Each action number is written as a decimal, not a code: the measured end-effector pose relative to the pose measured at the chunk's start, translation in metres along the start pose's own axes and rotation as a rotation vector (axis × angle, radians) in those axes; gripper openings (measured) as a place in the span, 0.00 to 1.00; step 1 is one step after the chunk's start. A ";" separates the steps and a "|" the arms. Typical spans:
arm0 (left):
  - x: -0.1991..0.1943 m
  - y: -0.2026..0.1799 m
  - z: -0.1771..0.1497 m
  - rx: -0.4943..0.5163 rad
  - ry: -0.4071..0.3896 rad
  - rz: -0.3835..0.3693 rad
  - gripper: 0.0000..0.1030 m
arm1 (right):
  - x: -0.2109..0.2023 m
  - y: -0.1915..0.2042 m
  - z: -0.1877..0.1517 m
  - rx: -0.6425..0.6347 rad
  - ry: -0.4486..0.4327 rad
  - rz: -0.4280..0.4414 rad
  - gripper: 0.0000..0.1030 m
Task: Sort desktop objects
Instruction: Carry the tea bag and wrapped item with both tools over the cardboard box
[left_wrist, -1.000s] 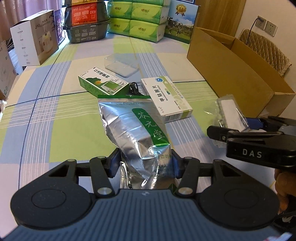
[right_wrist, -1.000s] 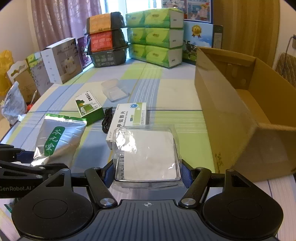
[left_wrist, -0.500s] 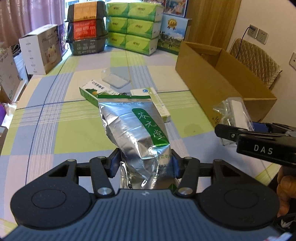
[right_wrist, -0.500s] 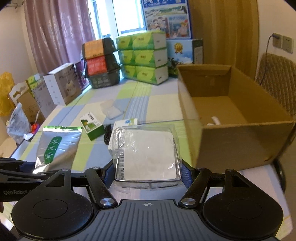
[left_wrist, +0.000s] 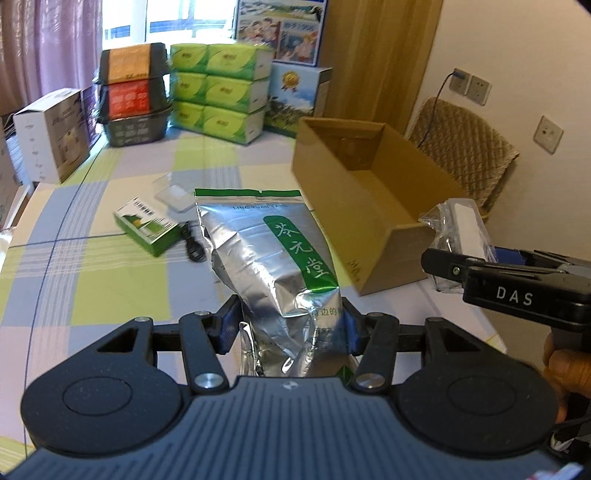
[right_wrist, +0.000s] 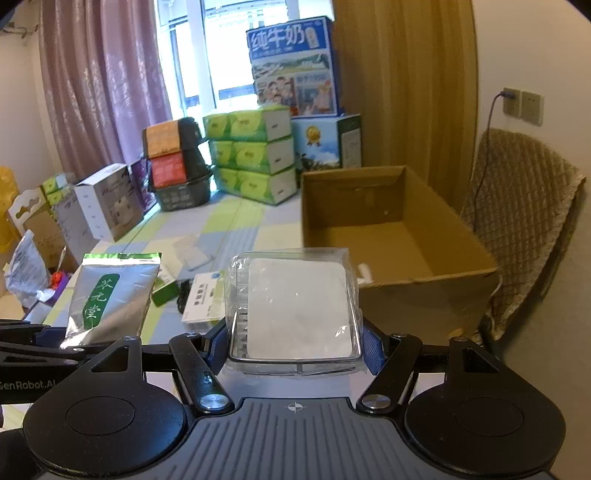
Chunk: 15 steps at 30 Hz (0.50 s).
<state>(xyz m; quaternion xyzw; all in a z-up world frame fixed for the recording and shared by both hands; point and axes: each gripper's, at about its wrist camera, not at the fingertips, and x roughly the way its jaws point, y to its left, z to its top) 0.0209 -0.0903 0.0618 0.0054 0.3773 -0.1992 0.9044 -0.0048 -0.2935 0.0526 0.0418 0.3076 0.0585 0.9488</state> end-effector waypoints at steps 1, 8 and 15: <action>-0.001 -0.003 0.002 0.001 -0.003 -0.007 0.47 | -0.003 -0.003 0.001 -0.001 -0.005 -0.006 0.64; -0.002 -0.027 0.017 0.023 -0.019 -0.042 0.47 | -0.021 -0.028 0.013 0.005 -0.034 -0.050 0.64; 0.008 -0.046 0.036 0.041 -0.015 -0.078 0.47 | -0.021 -0.054 0.026 0.027 -0.040 -0.090 0.64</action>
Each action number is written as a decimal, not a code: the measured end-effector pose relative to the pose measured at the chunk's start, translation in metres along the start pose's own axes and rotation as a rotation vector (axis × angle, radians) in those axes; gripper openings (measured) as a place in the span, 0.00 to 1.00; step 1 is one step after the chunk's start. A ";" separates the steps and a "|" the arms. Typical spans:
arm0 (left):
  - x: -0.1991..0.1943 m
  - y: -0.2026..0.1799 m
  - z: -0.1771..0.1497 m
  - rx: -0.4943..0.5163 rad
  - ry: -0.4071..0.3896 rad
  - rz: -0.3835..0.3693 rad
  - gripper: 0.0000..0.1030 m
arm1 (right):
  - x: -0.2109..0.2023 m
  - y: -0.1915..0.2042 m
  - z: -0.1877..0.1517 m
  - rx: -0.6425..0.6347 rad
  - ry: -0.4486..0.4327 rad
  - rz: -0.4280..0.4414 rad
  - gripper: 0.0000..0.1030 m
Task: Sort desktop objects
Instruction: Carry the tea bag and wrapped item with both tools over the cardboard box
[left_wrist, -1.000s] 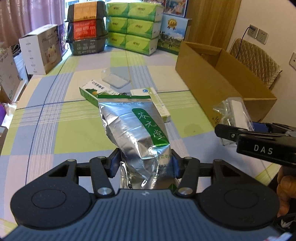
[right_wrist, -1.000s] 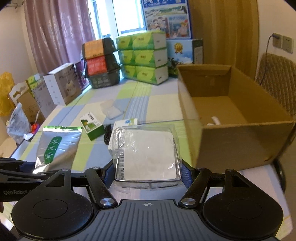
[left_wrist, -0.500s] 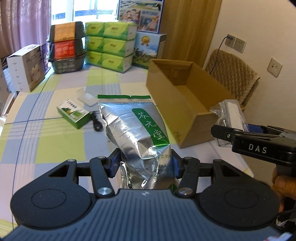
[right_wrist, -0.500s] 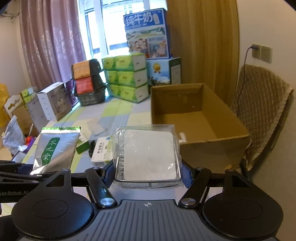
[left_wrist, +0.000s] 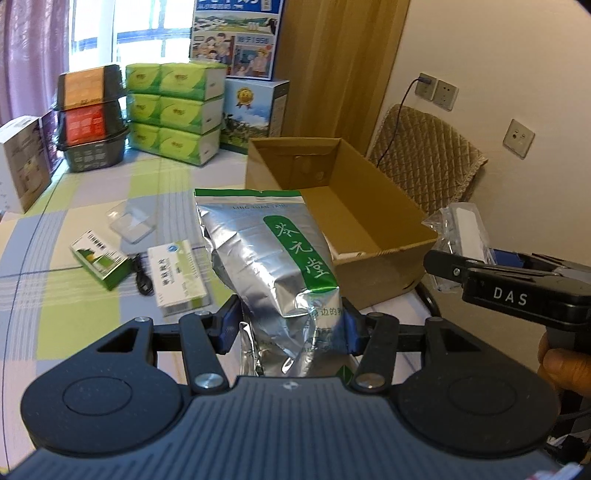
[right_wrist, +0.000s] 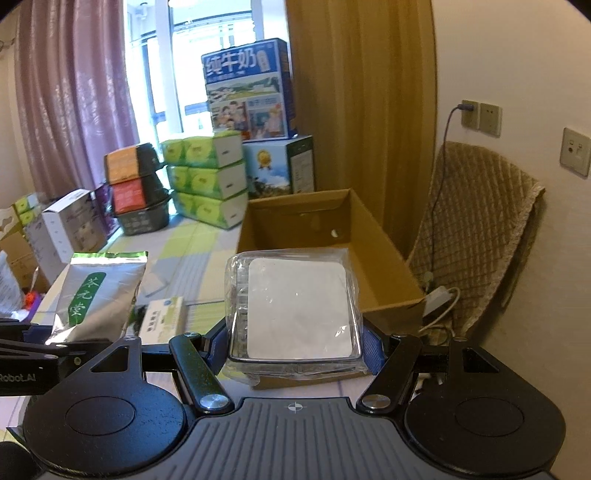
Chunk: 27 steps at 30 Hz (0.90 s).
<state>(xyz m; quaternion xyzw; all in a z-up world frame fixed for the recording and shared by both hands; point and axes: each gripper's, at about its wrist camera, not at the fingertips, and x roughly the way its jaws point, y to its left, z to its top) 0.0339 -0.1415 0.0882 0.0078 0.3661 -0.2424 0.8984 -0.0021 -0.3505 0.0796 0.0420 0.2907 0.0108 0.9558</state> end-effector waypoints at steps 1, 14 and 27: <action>0.002 -0.003 0.004 0.003 -0.001 -0.005 0.47 | 0.001 -0.004 0.004 0.003 -0.002 -0.003 0.64; 0.047 -0.030 0.054 0.039 0.008 -0.044 0.47 | 0.042 -0.045 0.040 -0.003 0.002 -0.039 0.64; 0.109 -0.045 0.084 0.072 0.048 -0.082 0.47 | 0.093 -0.075 0.045 -0.021 0.057 -0.049 0.64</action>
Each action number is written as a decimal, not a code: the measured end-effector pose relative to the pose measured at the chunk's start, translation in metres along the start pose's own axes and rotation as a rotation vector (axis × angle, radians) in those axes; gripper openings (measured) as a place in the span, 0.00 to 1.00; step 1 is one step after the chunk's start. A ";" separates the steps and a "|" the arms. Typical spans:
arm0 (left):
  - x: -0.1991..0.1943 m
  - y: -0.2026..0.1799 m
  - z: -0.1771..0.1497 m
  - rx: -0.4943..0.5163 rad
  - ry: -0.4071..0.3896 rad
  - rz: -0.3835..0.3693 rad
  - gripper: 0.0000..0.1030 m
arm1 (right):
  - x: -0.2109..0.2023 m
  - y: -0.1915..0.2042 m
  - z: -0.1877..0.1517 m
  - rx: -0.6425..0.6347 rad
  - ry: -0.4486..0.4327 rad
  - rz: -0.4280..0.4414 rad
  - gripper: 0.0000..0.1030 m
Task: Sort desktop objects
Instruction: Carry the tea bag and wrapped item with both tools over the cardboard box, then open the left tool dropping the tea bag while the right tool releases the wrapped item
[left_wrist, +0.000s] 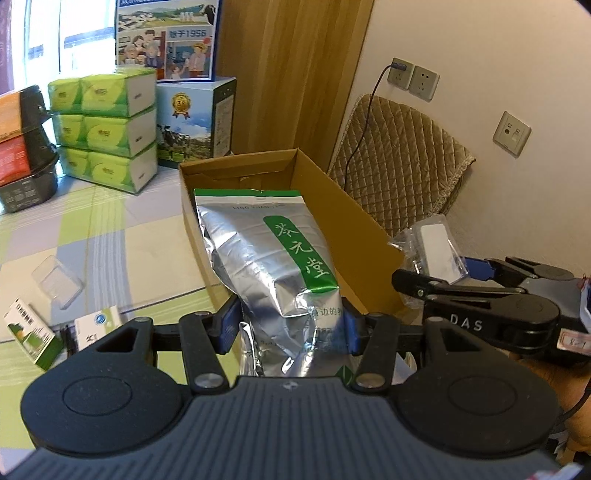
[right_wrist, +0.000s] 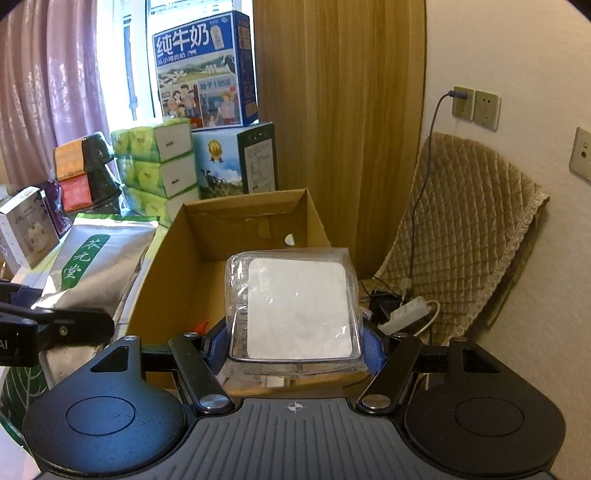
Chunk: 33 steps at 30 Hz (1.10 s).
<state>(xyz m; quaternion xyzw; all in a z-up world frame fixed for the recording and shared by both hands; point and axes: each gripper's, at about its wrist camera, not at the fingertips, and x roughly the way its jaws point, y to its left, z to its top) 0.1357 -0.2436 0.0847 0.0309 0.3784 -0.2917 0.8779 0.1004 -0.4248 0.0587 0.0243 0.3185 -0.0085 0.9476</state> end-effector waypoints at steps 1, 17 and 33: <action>0.004 0.000 0.002 0.000 0.002 -0.001 0.47 | 0.003 -0.001 0.001 0.000 0.001 0.002 0.64; 0.064 0.015 0.040 -0.052 0.009 -0.017 0.55 | 0.043 -0.016 0.015 -0.011 0.016 -0.006 0.64; 0.034 0.045 0.012 -0.133 -0.050 0.011 0.62 | 0.057 -0.005 0.011 0.007 0.031 0.052 0.65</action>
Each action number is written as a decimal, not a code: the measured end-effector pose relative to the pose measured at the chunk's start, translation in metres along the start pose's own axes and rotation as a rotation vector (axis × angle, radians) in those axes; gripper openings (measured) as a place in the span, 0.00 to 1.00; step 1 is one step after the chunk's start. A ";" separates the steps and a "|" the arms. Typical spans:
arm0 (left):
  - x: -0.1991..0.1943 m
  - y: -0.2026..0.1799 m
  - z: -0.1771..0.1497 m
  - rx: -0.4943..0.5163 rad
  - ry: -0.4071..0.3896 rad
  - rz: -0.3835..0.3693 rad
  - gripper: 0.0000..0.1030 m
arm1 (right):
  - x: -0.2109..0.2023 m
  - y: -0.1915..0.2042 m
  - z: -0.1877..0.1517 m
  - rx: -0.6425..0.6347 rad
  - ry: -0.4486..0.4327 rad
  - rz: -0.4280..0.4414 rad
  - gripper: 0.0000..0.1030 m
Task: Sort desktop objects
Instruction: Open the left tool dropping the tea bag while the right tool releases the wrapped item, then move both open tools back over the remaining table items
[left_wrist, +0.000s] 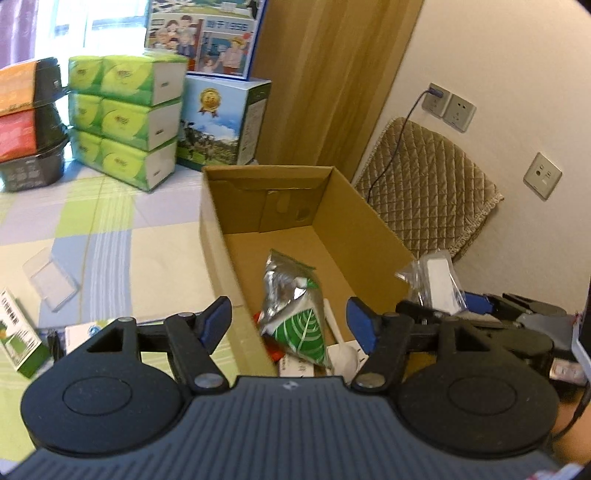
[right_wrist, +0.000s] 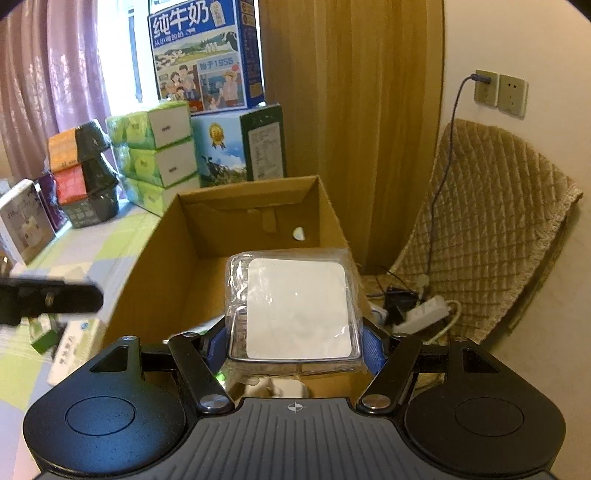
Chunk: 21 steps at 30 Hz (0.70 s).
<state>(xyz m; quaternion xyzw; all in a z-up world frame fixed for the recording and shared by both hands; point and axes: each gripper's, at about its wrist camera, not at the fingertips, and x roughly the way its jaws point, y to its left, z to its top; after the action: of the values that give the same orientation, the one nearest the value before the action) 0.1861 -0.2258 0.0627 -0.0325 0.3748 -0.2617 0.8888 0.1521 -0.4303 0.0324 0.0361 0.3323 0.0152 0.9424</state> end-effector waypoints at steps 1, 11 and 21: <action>-0.003 0.003 -0.002 -0.008 -0.002 0.004 0.63 | 0.002 0.000 0.002 0.008 -0.005 0.020 0.68; -0.034 0.027 -0.028 -0.044 -0.010 0.074 0.76 | -0.016 0.001 0.000 0.072 -0.031 0.016 0.81; -0.087 0.043 -0.059 -0.073 -0.025 0.126 0.88 | -0.069 0.029 -0.030 0.104 -0.023 0.037 0.88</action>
<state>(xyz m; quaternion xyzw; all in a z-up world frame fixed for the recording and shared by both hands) 0.1142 -0.1380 0.0662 -0.0443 0.3741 -0.1909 0.9065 0.0796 -0.4030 0.0548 0.0912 0.3212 0.0151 0.9425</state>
